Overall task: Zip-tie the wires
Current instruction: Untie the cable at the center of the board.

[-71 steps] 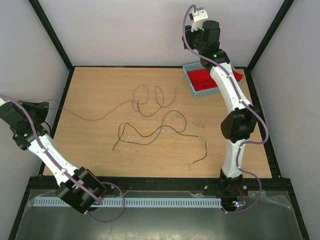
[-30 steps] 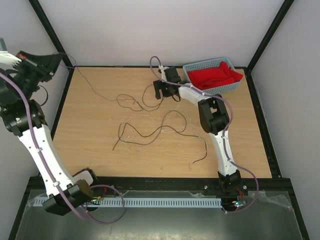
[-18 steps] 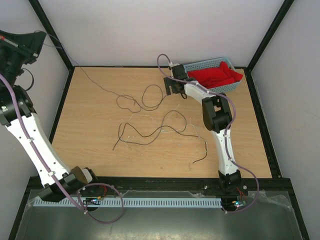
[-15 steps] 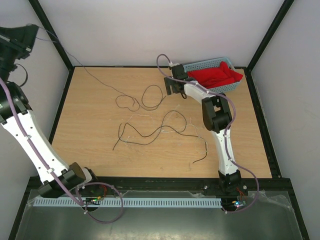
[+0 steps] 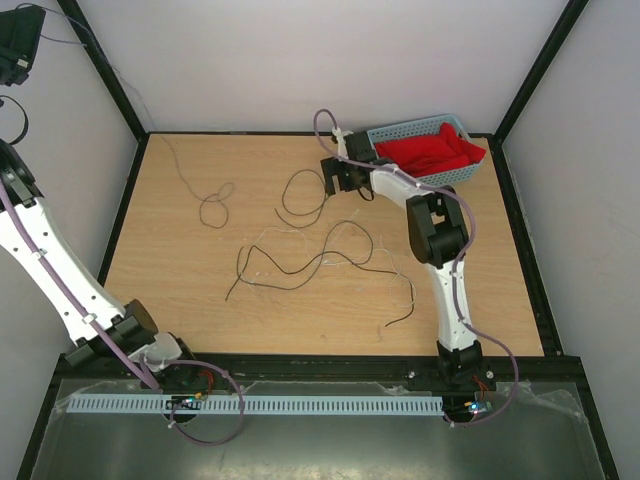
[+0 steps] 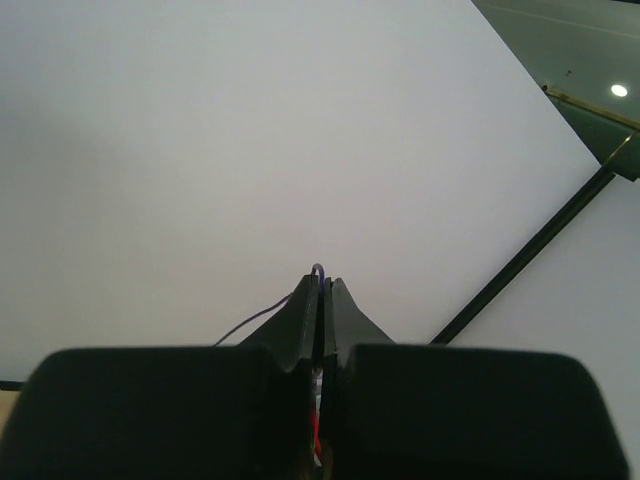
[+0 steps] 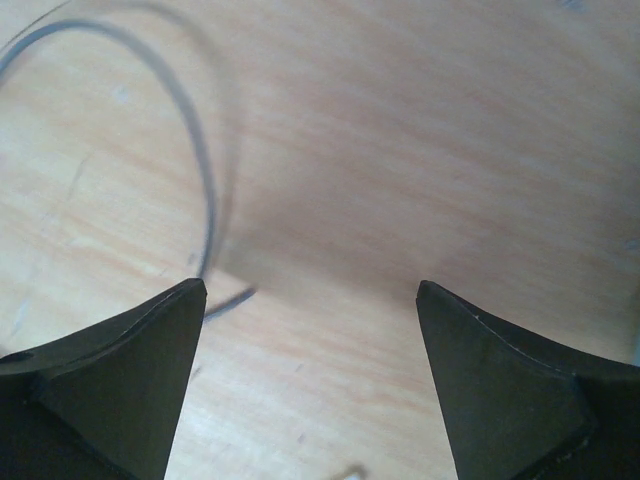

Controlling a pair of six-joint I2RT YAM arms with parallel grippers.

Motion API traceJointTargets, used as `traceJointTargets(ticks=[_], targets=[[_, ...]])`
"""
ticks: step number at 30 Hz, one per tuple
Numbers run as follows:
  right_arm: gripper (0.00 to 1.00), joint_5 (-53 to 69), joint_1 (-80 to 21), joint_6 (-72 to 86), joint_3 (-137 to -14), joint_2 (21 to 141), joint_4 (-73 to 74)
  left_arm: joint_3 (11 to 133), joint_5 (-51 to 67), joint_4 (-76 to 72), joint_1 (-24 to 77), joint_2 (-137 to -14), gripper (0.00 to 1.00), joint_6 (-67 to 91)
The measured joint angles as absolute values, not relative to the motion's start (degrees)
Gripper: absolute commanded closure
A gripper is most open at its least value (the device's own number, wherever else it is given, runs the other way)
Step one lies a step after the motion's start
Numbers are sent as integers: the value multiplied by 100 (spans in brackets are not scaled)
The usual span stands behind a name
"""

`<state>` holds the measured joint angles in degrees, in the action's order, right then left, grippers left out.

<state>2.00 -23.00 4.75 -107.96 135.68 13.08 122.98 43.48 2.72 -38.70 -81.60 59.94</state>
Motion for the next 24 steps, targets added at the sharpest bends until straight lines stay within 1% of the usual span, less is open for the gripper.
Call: traceJointTargets(ticks=[4,7,9,12,15,24], targets=[[0,1114,-2349,589,-9815,12921,661,12300,4359,263,-3870,-8243,100,6095],[1,1962,-2447,781,-8906,12313,-362,12300,4386,235,-3870,-8281,100,6193],[1,2397,-2602,832,-8621,12088,-978,12300,4399,213,-3870,-8285,100,6235],[1,2722,-2987,727,-8637,12075,-1555,12300,4418,163,-3870,-8281,100,6285],[1,2805,-3481,578,-8790,12199,-1741,12300,4438,117,-3870,-8281,100,6322],[1,2410,-4460,196,-9542,13074,-1828,12099,4523,45,-3861,-8119,100,6379]])
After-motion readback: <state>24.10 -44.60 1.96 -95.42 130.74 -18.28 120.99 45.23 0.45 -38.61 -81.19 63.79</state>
